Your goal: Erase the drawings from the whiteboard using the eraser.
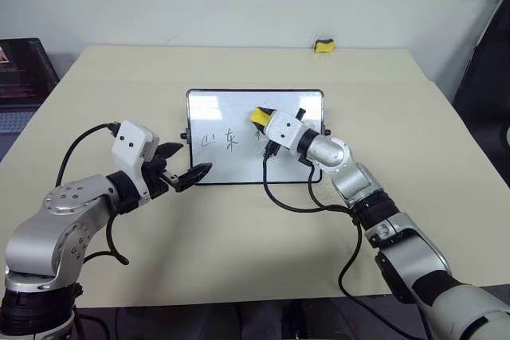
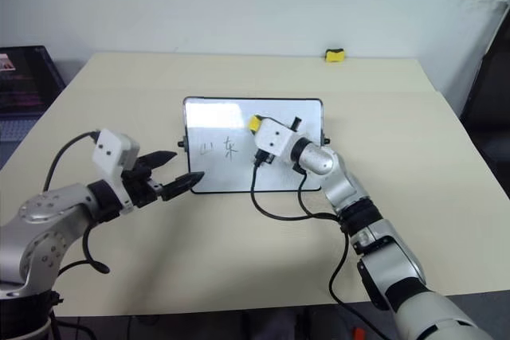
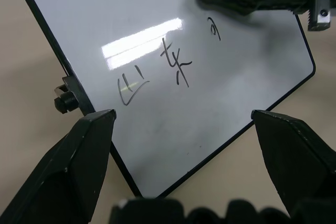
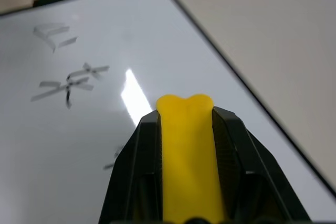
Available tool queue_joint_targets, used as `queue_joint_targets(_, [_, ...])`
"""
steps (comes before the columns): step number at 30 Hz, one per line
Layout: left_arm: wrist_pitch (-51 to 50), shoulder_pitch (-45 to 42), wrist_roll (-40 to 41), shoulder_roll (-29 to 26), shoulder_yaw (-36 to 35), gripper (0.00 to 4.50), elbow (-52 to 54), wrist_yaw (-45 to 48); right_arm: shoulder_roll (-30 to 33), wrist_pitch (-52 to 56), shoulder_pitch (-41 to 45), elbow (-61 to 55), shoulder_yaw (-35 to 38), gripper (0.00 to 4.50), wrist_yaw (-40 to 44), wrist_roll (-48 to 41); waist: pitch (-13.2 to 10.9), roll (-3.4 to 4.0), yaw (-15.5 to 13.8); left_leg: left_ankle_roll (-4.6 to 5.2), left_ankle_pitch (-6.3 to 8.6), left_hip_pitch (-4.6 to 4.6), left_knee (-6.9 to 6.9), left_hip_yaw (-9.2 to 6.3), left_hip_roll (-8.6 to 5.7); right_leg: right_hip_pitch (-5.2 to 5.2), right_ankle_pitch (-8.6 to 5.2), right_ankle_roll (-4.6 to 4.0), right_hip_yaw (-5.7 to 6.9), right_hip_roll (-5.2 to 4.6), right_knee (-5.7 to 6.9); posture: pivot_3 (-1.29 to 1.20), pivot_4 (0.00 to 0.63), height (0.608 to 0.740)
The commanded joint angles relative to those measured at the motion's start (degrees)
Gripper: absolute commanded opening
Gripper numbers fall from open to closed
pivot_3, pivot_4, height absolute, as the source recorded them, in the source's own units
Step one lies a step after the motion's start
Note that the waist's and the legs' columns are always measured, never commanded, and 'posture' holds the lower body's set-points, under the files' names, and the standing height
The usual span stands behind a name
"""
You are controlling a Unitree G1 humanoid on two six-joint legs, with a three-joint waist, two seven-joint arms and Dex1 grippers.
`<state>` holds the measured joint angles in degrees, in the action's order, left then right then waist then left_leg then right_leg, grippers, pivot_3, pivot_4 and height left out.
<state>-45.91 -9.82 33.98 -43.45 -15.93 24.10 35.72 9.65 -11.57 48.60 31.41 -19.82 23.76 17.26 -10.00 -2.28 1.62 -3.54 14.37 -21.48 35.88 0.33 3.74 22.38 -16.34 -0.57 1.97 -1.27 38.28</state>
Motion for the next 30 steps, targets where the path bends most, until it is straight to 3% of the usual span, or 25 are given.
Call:
queue_joint_targets(1, [0.3, 0.3, 0.7, -1.0, -0.9, 4.50, 1.8, 0.9, 0.3, 4.6, -1.2, -0.2, -2.5, 0.99, 4.2, 1.5, 0.0, -0.04, 0.0, 0.00, 0.00, 0.02, 0.00, -0.02, 0.00, -0.03, 0.00, 0.00, 0.02, 0.00, -0.01, 0.00, 0.150, 0.740])
queue_joint_targets(6, [0.4, 0.6, 0.5, -1.0, -1.2, 4.50, 1.9, 0.9, 3.0, 13.2, -5.5, -3.7, -5.8, 0.99, 13.3, 1.6, 0.0, -0.04, 0.0, 0.01, 0.00, 0.29, 0.00, -0.04, 0.00, -0.23, -0.04, 0.06, 0.03, 0.00, 0.10, 0.00, 0.150, 0.740])
queue_joint_targets(10, [0.2, 0.8, 0.5, -0.9, -1.3, 4.50, 2.1, 0.8, 3.2, 16.1, -7.0, -6.6, -5.6, 0.99, 15.7, 0.5, 0.0, -0.03, -0.1, 0.03, -0.02, 0.59, 0.04, -0.03, -0.02, -0.38, -0.18, 0.27, 0.00, -0.01, 0.33, 0.00, 0.150, 0.740])
queue_joint_targets(17, [0.0, 1.3, 0.8, -0.6, -1.4, 4.50, 2.6, 0.6, -0.9, 10.1, -2.7, -8.1, 1.7, 0.99, 7.4, -4.6, 0.0, 0.00, -0.1, 0.23, -0.18, 0.52, 0.07, -0.01, -0.02, -0.18, -0.13, 0.19, -0.06, 0.01, 0.59, 0.00, 0.150, 0.740])
queue_joint_targets(22, [-0.1, 1.6, 1.0, -0.4, -1.2, 4.50, 3.1, 0.5, -0.7, 9.7, -0.5, -3.9, 2.8, 0.99, 1.8, -2.2, 0.0, -0.01, -0.1, 0.17, -0.14, 0.32, 0.03, 0.01, -0.01, -0.06, -0.06, 0.05, -0.08, 0.01, 0.44, 0.00, 0.150, 0.740])
queue_joint_targets(26, [-0.1, 1.8, 1.2, -0.4, -1.2, 4.50, 3.3, 0.4, 0.4, 11.0, -1.8, -2.7, 0.4, 0.99, 3.2, -0.3, 0.0, -0.04, 0.0, 0.09, -0.07, 0.30, 0.00, 0.00, -0.01, -0.09, -0.03, 0.00, -0.09, 0.00, 0.31, 0.00, 0.150, 0.740])
queue_joint_targets(30, [-0.2, 1.9, 1.5, -0.5, -1.2, 4.50, 3.3, 0.2, 2.8, 13.9, -5.1, -4.9, -3.9, 0.99, 10.1, 0.9, 0.0, -0.06, 0.0, 0.09, -0.07, 0.42, -0.01, -0.01, -0.01, -0.19, -0.14, 0.19, -0.09, -0.01, 0.32, 0.00, 0.150, 0.740])
